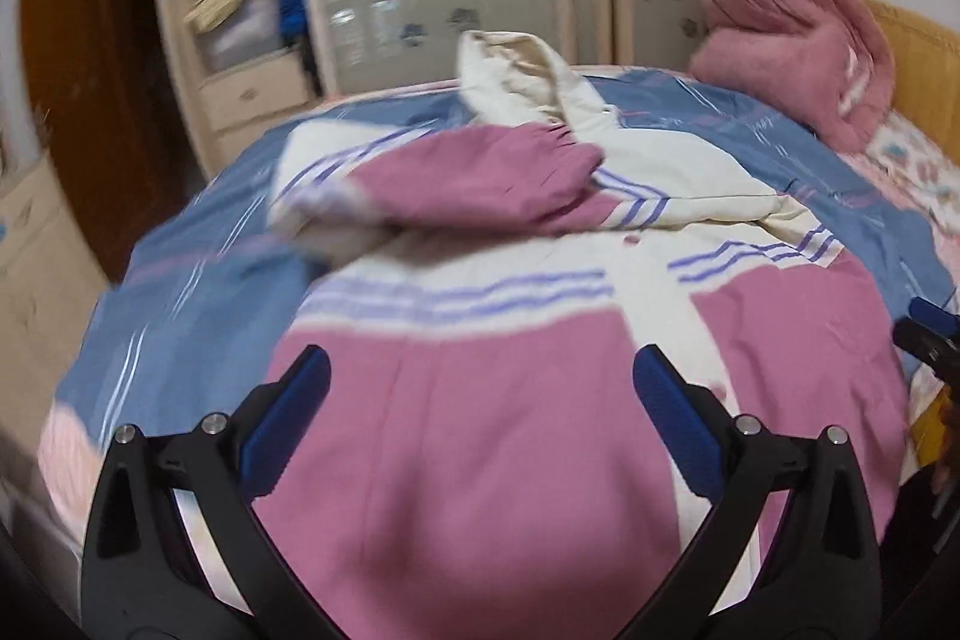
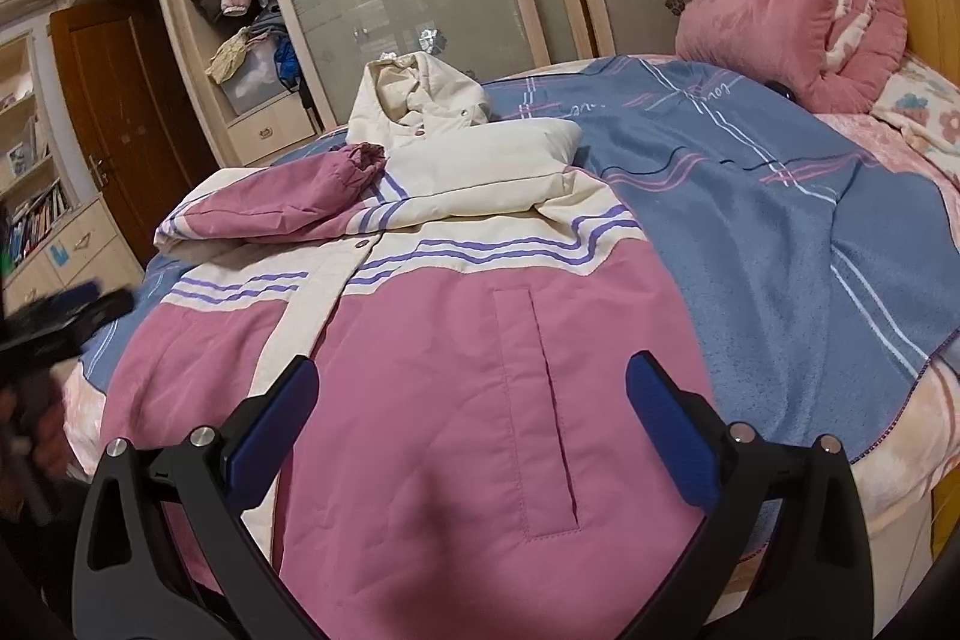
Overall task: Fold large clothes
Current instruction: 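Lay the held sleeve across the chest over the first sleeve and release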
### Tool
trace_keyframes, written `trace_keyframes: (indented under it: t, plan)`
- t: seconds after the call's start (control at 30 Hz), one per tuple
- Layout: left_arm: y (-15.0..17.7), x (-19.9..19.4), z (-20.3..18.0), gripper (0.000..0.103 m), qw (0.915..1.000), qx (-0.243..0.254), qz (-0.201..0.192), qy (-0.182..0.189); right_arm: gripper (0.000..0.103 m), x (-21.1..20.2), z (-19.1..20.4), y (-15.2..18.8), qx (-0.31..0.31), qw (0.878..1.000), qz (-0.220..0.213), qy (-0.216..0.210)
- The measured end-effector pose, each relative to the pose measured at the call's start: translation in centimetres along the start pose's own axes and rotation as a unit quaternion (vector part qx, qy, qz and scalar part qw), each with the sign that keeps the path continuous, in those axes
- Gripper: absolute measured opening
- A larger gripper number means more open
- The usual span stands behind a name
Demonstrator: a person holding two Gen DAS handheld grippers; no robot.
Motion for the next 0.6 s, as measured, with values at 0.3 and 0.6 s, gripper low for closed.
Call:
trace_keyframes:
  t: [0.3,0.6]
  plan:
    - [4.2,-1.8,5.6,0.101,0.998,-0.042,-0.025,-0.04,0.102,-0.2,1.0,0.3,-0.02,1.0,-0.015,0.0]
    - [4.8,-0.6,5.8,0.101,0.9986,-0.037,-0.03,-0.022,0.102,-0.1,1.8,0.6,-0.036,0.999,-0.018,0.008]
Point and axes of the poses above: each gripper's, at about its wrist camera, not at the fingertips, and x roughly the way its jaws point, z to its left, y to its underside, the point moved 4 cm from there along x, roughly the way its jaws point, and after that the axes turned 10 degrees about -z, right-handed, at the moved point
